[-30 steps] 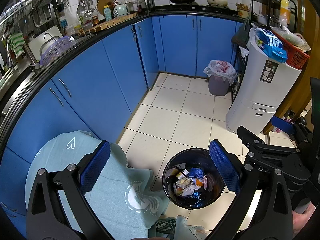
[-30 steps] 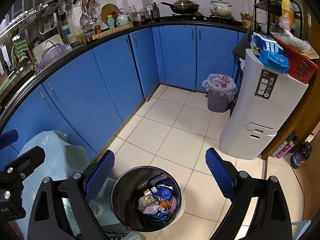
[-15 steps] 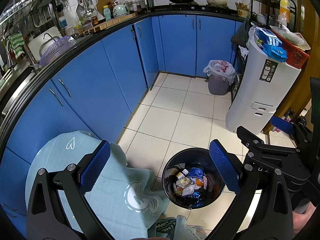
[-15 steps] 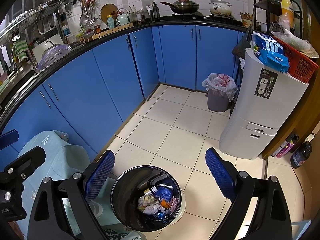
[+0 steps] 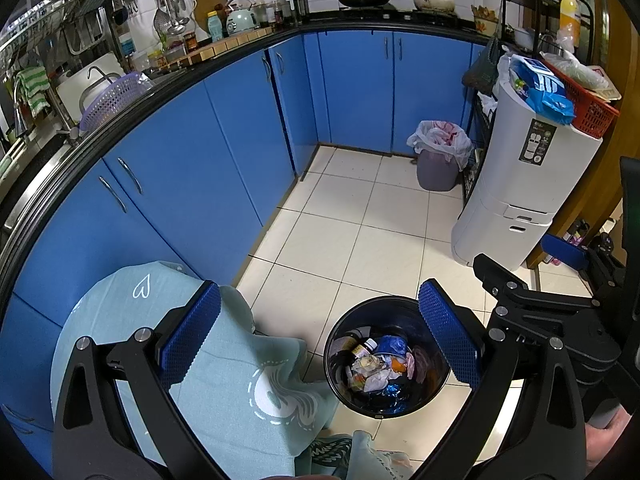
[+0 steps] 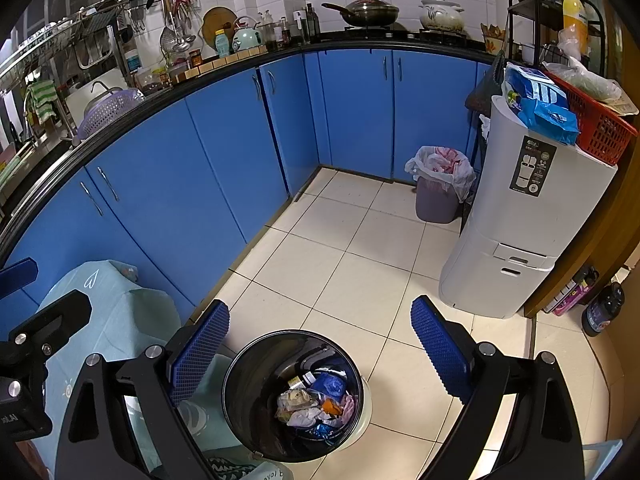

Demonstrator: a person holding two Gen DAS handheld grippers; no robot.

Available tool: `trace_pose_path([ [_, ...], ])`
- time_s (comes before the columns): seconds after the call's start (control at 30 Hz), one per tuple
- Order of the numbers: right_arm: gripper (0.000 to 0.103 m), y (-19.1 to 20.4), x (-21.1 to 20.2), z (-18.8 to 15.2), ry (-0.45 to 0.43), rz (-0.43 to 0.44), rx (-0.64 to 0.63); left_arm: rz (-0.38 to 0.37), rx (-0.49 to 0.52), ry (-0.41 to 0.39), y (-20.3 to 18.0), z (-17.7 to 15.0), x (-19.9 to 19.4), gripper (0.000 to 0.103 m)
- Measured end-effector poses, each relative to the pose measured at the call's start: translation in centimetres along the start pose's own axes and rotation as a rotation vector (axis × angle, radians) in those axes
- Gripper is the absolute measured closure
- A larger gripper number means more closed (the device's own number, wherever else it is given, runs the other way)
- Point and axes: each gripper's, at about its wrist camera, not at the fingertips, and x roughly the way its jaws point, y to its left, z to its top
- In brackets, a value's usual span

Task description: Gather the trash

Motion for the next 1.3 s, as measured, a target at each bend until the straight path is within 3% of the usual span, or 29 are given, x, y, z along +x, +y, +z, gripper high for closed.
trace_pose_path([
  [1.3, 0.013, -0.19, 0.13, -0.16, 0.002, 0.003, 0.002, -0.020, 0.006, 0.007, -0.04, -0.38, 0.11, 0.005],
])
